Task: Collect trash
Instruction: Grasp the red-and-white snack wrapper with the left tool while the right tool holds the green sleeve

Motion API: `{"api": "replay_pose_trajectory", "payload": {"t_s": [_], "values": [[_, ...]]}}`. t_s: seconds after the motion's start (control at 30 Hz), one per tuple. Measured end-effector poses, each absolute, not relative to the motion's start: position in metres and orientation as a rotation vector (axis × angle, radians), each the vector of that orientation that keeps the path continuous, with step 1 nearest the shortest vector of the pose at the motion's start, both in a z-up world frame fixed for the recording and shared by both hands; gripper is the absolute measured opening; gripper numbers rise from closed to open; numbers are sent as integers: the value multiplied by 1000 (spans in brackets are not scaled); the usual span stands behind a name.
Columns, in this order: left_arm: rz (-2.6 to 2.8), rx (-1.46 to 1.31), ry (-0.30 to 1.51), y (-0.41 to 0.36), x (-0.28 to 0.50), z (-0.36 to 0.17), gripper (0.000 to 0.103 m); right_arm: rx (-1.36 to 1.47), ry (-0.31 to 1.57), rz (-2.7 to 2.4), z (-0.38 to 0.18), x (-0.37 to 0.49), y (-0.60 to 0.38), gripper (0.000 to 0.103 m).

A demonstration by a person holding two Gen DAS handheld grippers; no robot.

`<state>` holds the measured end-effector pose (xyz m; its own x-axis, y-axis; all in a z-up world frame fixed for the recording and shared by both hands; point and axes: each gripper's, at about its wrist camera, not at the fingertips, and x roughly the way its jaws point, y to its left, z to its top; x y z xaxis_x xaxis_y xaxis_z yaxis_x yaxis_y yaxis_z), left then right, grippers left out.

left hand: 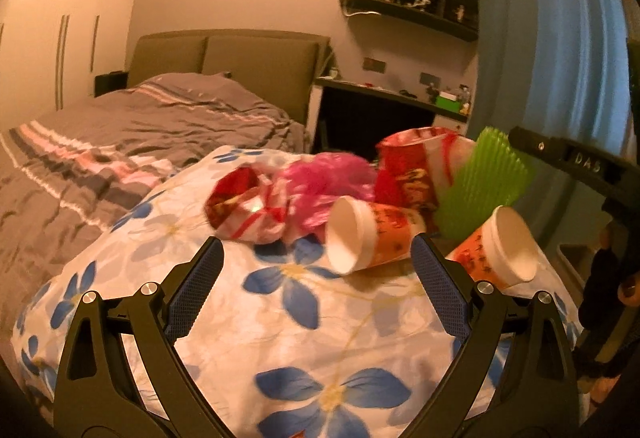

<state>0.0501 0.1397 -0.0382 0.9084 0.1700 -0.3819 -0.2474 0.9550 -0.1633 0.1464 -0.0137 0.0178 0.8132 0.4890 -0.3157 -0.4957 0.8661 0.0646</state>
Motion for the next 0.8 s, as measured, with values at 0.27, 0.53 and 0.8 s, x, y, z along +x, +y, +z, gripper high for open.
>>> {"api": "replay_pose_trajectory", "payload": {"t_s": [0.27,0.53,0.8], "values": [[102,-221,328,125,87,-14,93,70,284,486,28,147,-46,1],[39,-157,313,111,114,-10,83,120,251,446,35,149,-76,1],[-27,-291,411,125,121,-24,71,150,254,435,31,143,-94,1]]}}
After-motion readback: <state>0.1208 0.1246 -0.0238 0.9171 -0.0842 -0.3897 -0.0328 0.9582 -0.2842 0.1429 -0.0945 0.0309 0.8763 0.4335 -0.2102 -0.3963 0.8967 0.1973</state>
